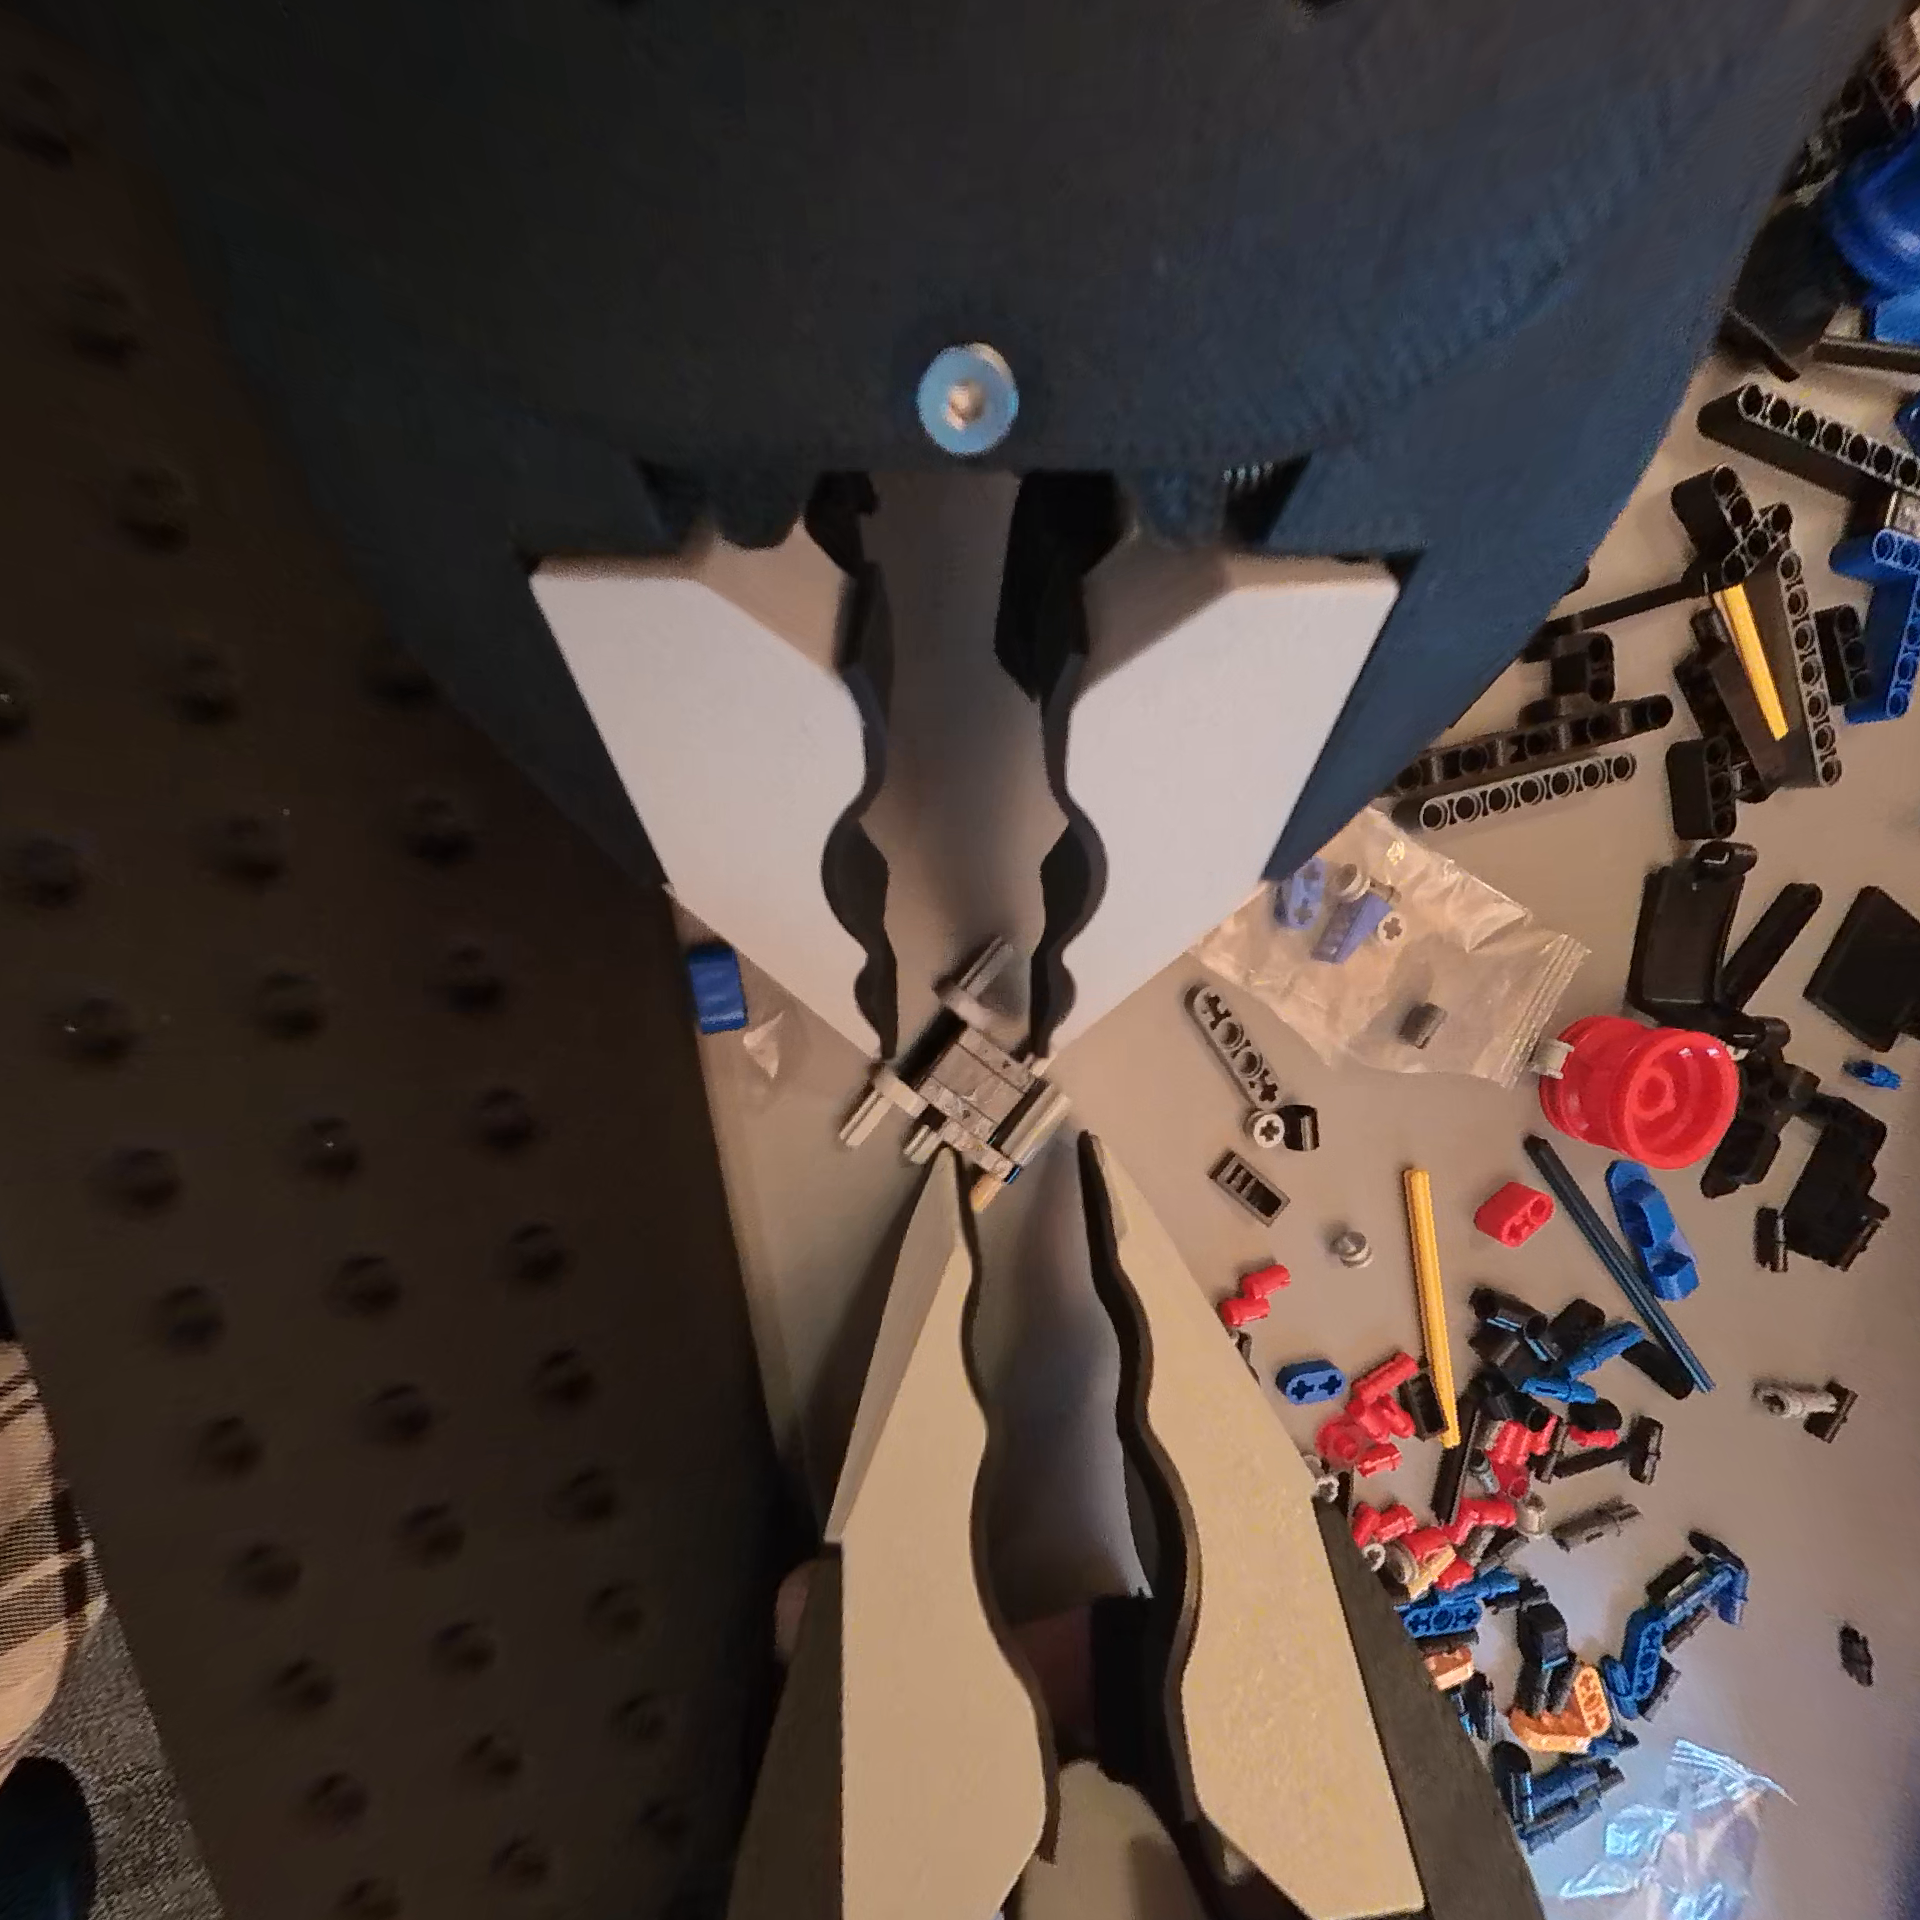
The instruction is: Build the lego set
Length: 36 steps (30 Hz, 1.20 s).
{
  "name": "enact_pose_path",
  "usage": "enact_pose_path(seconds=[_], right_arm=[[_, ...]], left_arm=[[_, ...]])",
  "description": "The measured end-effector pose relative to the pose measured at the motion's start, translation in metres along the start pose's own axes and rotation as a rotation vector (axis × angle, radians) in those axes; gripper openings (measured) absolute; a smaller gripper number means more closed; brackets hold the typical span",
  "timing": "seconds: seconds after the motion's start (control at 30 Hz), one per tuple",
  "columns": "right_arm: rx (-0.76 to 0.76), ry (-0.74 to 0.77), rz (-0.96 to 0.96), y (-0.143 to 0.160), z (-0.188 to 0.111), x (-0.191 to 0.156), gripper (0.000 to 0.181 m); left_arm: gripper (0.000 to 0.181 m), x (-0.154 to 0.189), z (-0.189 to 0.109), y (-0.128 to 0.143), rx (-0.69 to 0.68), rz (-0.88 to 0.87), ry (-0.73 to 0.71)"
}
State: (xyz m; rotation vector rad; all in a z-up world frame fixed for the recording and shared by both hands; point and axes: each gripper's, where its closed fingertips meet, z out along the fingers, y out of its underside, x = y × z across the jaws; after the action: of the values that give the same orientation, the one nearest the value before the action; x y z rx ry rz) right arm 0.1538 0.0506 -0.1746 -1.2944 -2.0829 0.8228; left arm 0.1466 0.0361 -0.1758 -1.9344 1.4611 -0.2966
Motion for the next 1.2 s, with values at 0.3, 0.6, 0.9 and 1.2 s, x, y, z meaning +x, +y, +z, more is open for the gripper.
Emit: enact_pose_path(seconds=[0.3, 0.6, 0.9, 1.2], right_arm=[[0.014, 0.01, 0.014, 0.0, -0.003, 0.003, 0.025], [0.024, 0.013, 0.035, 0.001, -0.009, 0.006, 0.023], [-0.008, 0.007, 0.026, 0.005, -0.005, 0.003, 0.018], [-0.017, 0.027, 0.02, 0.007, -0.005, 0.006, 0.016]], left_arm=[[0.03, -0.003, -0.01, 0.003, 0.011, -0.009, -0.013], [0.028, -0.01, -0.02, 0.014, -0.012, -0.039, -0.032], [0.022, 0.001, -0.011, 0.014, -0.026, -0.022, 0.016], [0.017, 0.012, -0.004, 0.003, 0.006, -0.008, 0.061]])
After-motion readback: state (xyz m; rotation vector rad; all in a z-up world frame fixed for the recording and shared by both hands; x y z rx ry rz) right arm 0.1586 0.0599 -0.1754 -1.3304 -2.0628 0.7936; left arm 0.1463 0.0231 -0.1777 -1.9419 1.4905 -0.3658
